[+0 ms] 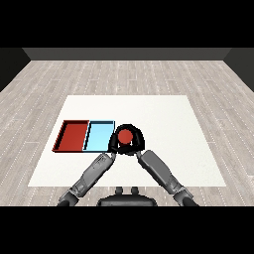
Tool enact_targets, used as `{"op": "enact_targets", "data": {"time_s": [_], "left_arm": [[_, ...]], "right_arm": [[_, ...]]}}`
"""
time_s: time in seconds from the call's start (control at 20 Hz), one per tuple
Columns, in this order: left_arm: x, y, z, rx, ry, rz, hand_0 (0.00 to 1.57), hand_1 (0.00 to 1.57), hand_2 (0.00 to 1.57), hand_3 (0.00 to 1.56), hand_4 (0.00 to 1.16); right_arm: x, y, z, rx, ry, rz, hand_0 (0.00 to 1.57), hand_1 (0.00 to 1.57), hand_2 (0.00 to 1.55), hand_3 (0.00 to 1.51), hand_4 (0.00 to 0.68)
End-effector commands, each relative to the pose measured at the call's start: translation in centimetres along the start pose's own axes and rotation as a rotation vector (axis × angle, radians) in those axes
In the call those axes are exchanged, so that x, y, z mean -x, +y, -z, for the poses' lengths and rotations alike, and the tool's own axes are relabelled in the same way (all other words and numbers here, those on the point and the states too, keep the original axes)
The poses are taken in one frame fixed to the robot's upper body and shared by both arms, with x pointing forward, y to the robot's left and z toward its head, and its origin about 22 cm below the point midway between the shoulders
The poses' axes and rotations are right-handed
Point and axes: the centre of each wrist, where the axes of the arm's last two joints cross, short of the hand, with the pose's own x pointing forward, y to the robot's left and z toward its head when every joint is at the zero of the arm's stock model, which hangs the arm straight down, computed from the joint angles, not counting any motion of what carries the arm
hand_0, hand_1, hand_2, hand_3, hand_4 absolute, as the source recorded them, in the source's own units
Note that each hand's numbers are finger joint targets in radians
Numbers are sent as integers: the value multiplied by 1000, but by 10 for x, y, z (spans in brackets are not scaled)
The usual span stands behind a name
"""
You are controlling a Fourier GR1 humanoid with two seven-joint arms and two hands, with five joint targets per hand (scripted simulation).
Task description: Pick the red can and put it in the red box
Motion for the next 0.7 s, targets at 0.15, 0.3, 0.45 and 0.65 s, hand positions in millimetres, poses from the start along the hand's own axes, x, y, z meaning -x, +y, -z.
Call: {"op": "enact_targets", "data": {"time_s": [0.15, 0.3, 0.45, 0.65], "left_arm": [[-7, -15, 2, 21, 10, -40, 1571, 1571, 1569, 1491, 1140], [-16, -10, -5, 12, 6, -31, 1571, 1571, 1569, 1491, 1140], [-18, -17, 0, 19, -3, -28, 1571, 1571, 1571, 1494, 1148], [-11, -13, 2, 11, 0, -28, 1571, 1571, 1571, 1476, 1153]], "right_arm": [[-11, 6, -2, -50, -19, 38, 0, 0, 0, 0, 0], [-12, 5, -2, -50, -19, 38, 0, 0, 0, 0, 0], [-27, -8, 21, -42, -44, 26, 0, 0, 0, 0, 0], [-34, -3, 1, -15, -60, -27, 0, 0, 0, 0, 0]]}}
